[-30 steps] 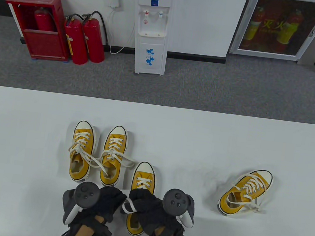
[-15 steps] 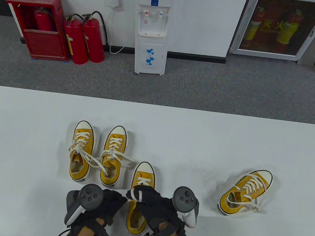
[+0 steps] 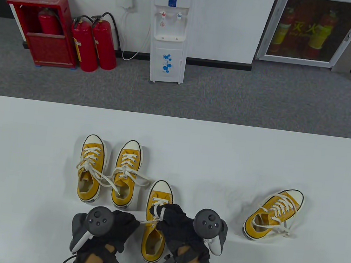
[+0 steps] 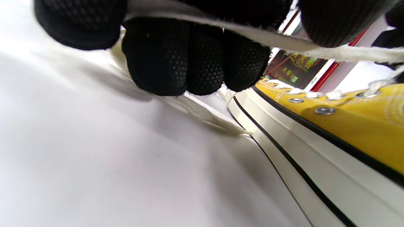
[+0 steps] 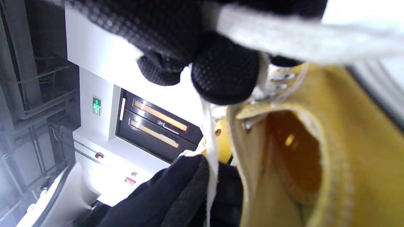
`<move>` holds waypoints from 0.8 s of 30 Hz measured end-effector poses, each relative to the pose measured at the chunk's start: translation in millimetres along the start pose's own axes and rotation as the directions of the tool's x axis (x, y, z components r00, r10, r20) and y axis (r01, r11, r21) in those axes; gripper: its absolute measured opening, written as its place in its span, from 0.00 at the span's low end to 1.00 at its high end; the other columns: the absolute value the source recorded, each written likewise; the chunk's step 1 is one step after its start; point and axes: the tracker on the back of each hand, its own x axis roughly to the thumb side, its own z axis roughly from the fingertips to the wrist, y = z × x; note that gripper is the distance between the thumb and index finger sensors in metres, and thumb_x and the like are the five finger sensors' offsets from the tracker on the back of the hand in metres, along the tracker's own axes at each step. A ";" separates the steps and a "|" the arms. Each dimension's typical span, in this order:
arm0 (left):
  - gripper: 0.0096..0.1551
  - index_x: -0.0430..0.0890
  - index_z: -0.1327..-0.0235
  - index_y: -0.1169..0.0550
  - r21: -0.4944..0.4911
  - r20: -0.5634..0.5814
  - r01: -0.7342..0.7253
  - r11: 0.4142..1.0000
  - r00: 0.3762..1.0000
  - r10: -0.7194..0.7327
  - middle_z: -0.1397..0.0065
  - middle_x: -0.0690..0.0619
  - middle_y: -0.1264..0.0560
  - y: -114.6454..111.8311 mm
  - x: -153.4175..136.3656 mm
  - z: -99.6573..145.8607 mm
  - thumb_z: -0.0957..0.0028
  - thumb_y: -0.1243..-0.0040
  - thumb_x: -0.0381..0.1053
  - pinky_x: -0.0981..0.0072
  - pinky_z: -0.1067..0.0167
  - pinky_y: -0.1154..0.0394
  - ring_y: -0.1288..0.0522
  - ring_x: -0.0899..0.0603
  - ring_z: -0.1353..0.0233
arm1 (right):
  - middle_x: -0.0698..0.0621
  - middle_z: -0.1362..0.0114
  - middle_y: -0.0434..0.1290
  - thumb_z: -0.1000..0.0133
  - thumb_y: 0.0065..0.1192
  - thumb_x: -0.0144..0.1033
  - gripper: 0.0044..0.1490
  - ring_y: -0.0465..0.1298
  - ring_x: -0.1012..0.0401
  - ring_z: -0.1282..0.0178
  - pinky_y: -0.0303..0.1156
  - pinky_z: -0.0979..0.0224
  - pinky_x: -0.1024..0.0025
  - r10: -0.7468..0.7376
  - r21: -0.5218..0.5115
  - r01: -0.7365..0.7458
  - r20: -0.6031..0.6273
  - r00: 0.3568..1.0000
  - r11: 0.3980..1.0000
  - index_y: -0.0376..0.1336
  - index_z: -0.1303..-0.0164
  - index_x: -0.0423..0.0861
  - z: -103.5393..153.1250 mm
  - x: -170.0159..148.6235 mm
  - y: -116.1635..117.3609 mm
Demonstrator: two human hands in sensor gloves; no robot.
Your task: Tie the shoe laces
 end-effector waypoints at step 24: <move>0.23 0.57 0.66 0.11 -0.039 -0.146 0.086 0.996 0.985 -0.091 0.49 0.53 0.12 -7.3 5.8 -25.3 0.52 0.39 0.72 0.51 0.60 0.19 0.14 0.43 0.60 | 0.51 0.23 0.64 0.51 0.67 0.26 0.30 0.82 0.60 0.53 0.73 0.36 0.49 -0.159 0.072 0.157 0.010 0.987 0.985 0.71 0.36 0.46 -0.7 0.5 4.3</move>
